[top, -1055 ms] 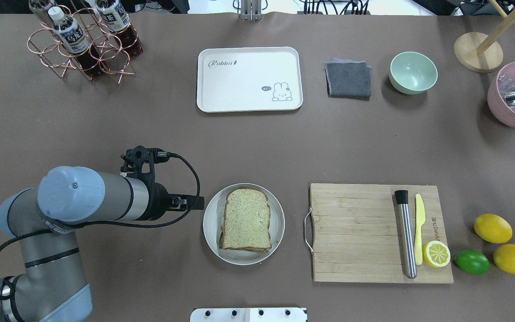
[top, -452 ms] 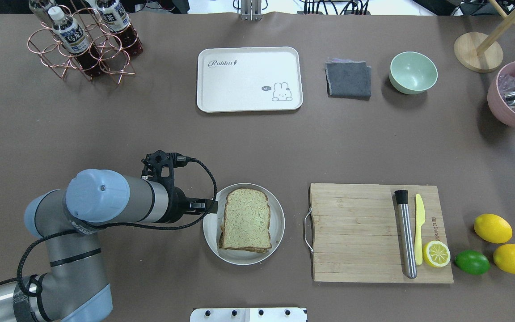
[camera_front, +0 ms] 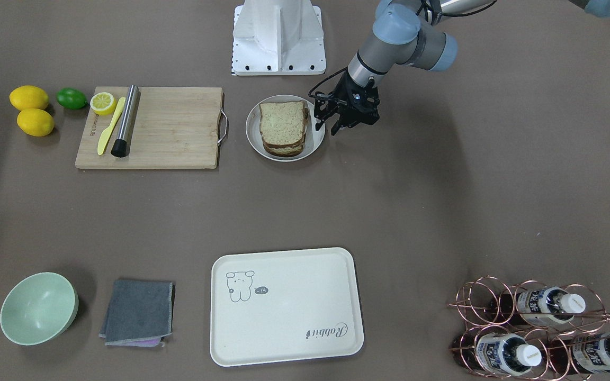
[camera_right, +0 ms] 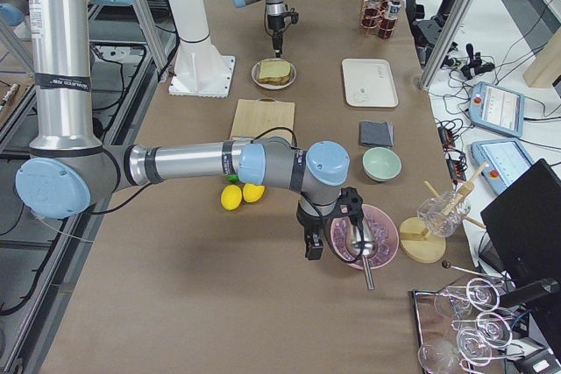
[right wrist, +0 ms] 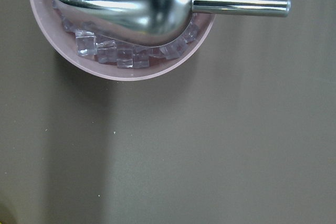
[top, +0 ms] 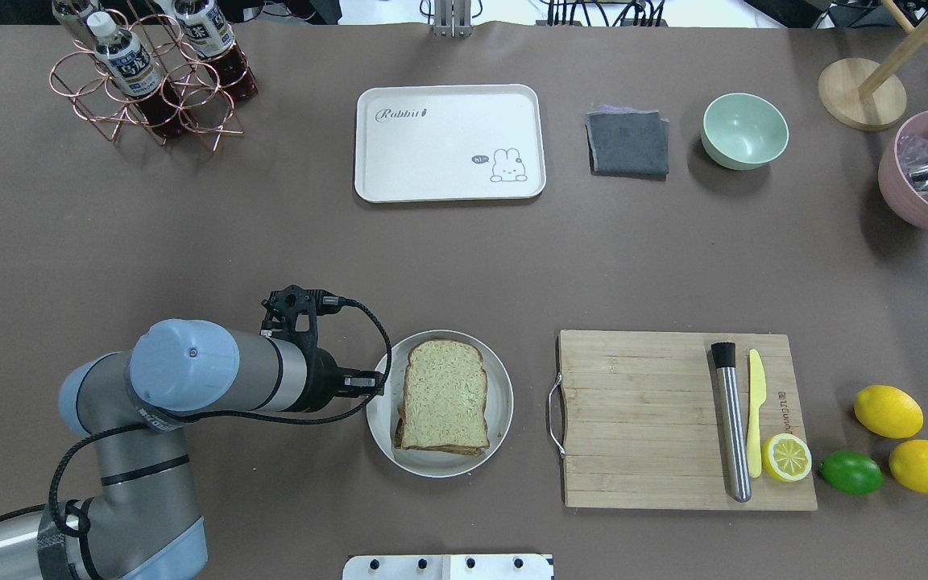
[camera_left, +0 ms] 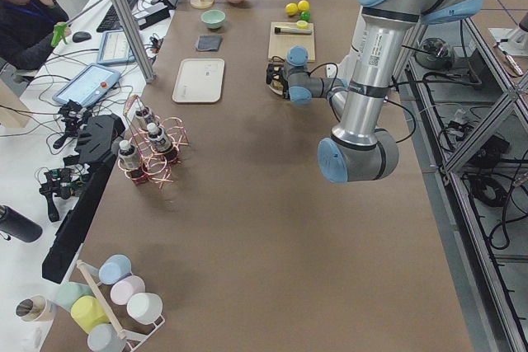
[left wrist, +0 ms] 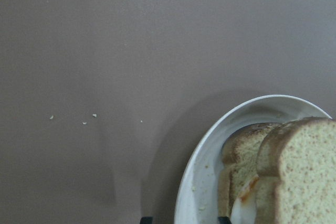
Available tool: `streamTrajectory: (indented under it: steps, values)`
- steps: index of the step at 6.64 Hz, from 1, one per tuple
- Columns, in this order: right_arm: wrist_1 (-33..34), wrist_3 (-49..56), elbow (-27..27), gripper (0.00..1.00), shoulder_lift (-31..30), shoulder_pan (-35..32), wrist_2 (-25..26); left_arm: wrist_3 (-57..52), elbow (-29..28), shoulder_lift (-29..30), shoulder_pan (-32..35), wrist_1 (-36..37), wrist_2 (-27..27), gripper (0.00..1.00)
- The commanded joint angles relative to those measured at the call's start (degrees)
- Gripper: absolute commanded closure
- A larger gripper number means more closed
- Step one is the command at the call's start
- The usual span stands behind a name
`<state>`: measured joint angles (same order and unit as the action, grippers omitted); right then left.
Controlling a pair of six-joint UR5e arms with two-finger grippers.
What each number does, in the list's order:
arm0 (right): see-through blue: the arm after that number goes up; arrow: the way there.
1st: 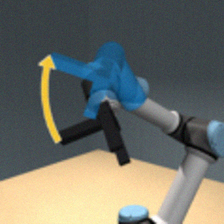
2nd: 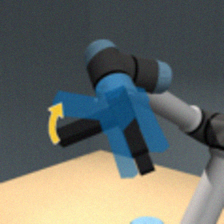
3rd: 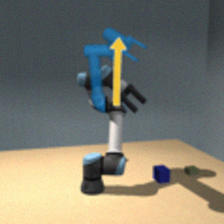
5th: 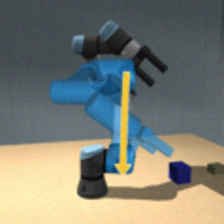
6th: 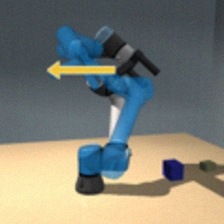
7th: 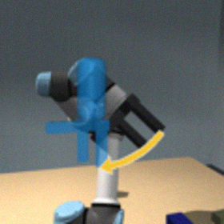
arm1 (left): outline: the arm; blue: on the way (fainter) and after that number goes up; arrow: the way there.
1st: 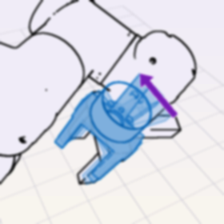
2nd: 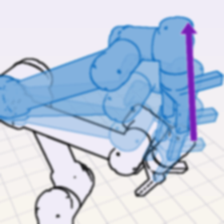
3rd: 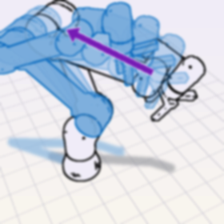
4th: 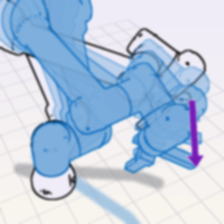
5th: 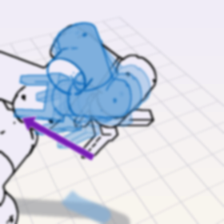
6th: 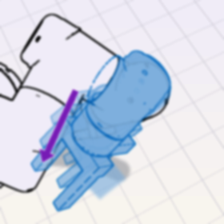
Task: Make sandwich and place on tray
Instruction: 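Move the left gripper to the plate rim and grasp it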
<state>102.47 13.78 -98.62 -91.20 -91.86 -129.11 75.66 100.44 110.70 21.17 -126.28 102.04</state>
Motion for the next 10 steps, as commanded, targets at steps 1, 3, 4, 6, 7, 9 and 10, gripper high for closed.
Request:
streamTrajectory:
  steps: [1, 3, 4, 6, 7, 9, 10]
  values:
    - [0.0, 0.0, 0.0, 0.00, 0.0, 0.0, 0.0, 0.0, -2.7, 0.6, -0.3, -2.1, 0.0, 0.54]
    - [0.0, 0.0, 0.1, 0.00, 0.1, -0.1, 0.1, -0.1, -2.4, 1.3, -0.3, -2.2, 0.1, 1.00]
    - [-0.1, 0.0, 0.1, 0.00, 0.1, -0.1, 0.1, -0.1, -2.6, 1.8, -0.3, -2.1, 0.3, 1.00]
    - [-0.4, 0.0, 0.1, 0.00, -0.1, -0.1, 0.1, -0.3, -2.3, 2.0, 0.7, -2.2, 2.4, 1.00]
    - [-0.6, 0.1, 0.0, 0.00, -0.3, -0.1, 0.6, -0.4, -2.2, 2.4, 3.0, -3.2, 4.3, 1.00]
    - [-0.9, 0.1, 0.1, 0.00, -0.8, -0.1, 2.3, -0.4, -4.3, 4.4, 11.2, -4.4, 11.1, 1.00]
    - [-0.9, 0.1, 0.1, 0.00, -0.8, -0.1, 2.6, -0.3, -8.4, 7.6, 16.2, -4.4, 17.0, 1.00]
